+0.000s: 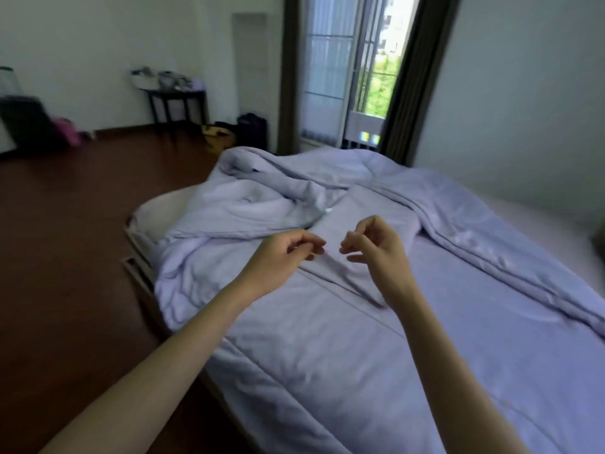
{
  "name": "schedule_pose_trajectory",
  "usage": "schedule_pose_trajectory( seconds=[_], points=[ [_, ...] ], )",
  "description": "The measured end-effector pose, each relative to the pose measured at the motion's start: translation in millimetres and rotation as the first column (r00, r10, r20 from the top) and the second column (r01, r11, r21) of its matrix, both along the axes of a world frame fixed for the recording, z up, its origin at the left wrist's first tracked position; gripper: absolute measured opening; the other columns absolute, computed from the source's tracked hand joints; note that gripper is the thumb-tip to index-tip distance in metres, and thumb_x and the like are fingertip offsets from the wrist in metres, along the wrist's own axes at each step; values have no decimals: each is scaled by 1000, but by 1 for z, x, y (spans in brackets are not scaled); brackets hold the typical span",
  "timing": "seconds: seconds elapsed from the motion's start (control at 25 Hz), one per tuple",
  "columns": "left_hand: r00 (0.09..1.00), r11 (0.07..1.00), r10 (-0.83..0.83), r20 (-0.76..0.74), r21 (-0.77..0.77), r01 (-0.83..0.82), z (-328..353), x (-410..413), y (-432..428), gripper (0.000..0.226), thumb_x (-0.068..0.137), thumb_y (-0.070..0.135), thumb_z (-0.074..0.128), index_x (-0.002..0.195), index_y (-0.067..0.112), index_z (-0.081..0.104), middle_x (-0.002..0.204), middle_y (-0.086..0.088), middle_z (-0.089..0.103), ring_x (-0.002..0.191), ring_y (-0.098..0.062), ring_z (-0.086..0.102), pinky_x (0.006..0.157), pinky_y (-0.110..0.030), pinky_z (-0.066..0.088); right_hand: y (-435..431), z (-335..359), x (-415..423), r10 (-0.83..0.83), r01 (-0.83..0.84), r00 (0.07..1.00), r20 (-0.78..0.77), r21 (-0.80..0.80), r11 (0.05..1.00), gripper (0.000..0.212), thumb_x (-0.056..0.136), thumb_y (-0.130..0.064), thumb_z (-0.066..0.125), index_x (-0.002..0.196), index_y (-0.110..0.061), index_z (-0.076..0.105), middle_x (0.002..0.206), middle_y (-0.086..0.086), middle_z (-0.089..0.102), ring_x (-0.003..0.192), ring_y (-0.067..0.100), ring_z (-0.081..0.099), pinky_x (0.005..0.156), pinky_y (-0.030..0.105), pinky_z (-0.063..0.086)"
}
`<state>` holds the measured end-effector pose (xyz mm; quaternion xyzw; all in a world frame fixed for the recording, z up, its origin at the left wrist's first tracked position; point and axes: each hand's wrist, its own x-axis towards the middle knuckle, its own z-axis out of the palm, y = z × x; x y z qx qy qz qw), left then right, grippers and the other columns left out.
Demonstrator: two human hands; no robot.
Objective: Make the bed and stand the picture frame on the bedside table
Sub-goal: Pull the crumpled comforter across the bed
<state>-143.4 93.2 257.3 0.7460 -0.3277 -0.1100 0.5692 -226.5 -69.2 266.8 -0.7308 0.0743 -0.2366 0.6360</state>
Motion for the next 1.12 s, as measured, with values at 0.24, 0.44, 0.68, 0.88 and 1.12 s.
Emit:
schedule_pose_trajectory(
  seconds=[0.24,0.44,0.68,0.88,1.12],
  points=[
    [978,976,208,-18,-62,-209,9,86,139,33,94,0,43,89,23,66,76,16,71,68,8,64,64,-13,44,119,3,104,131,-145,981,143,93,985,6,84,-12,56,81,-17,56,75,0,65,73,13,64,66,28,50],
    [958,956,283,-51,-58,-286,-1,141,192,29,95,2,42,96,18,66,86,9,69,70,4,63,63,-10,43,158,2,174,166,-181,977,132,112,977,10,87,-11,54,86,-19,60,70,-6,66,68,14,63,67,31,49],
    [960,959,269,-78,115,-260,-40,240,207,29,95,-6,38,105,2,64,86,2,65,62,12,62,55,-2,41,165,-31,278,101,-113,993,62,223,968,12,90,-11,52,84,-19,58,69,-6,65,63,13,61,65,30,48],
    [978,931,211,-7,305,-198,-50,377,184,30,94,2,42,94,21,65,86,10,67,68,0,61,64,-11,48,139,-37,400,-52,39,998,27,359,933,13,91,-15,52,80,-20,57,72,-2,63,66,16,60,66,30,49],
    [995,828,80,67,551,-104,-92,484,170,23,90,7,51,102,12,70,90,5,69,66,13,58,79,-17,46,100,-57,517,-193,232,972,-134,421,877,11,91,-22,56,83,-16,57,81,3,62,73,20,59,67,31,49]
  ],
)
